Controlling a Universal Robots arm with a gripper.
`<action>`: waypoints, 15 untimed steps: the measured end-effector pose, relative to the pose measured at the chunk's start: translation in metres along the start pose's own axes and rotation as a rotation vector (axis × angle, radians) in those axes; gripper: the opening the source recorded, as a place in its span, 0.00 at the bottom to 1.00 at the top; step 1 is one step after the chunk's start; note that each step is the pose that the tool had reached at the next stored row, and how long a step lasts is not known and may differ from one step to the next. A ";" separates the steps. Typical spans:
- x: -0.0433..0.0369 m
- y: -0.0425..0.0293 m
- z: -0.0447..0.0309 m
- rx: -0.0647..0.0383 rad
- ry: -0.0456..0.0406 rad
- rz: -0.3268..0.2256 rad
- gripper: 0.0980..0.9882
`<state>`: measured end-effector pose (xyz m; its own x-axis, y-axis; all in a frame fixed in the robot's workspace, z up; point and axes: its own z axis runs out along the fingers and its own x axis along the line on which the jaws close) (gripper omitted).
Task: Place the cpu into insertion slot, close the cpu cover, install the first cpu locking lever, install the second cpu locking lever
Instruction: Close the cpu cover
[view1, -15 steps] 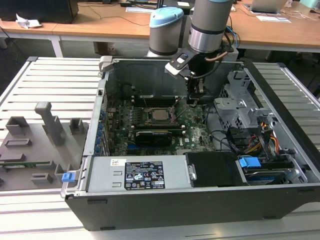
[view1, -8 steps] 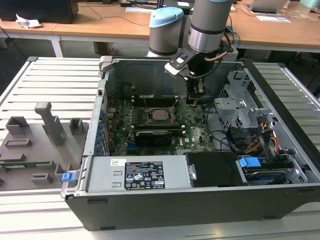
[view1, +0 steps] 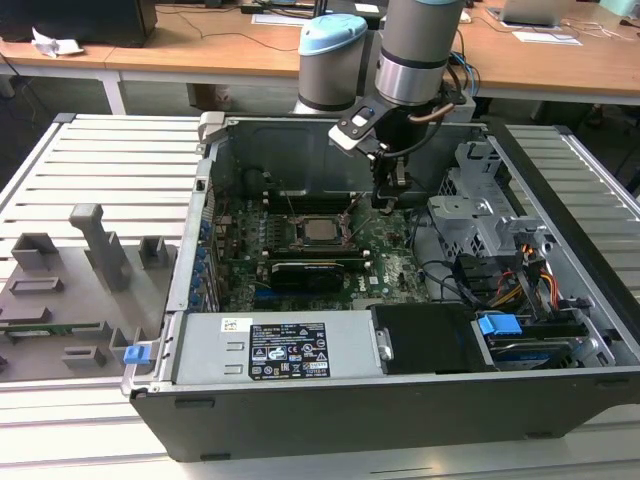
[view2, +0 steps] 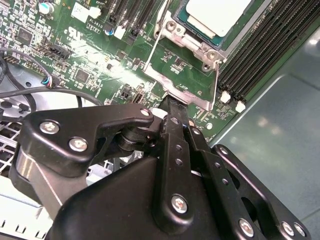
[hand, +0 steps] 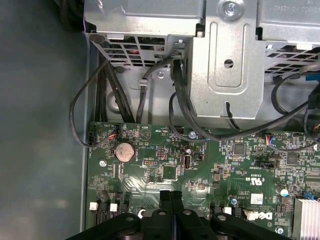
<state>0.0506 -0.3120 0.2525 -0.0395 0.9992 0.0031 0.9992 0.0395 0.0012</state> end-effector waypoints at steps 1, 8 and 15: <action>0.0000 0.0000 0.0000 0.000 0.0000 0.000 0.01; 0.0001 -0.0024 0.0000 0.000 0.0000 0.000 0.01; 0.0001 -0.0033 0.0000 0.000 0.0000 0.000 0.01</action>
<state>0.0473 -0.3120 0.2525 -0.0395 0.9992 0.0031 0.9992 0.0395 0.0012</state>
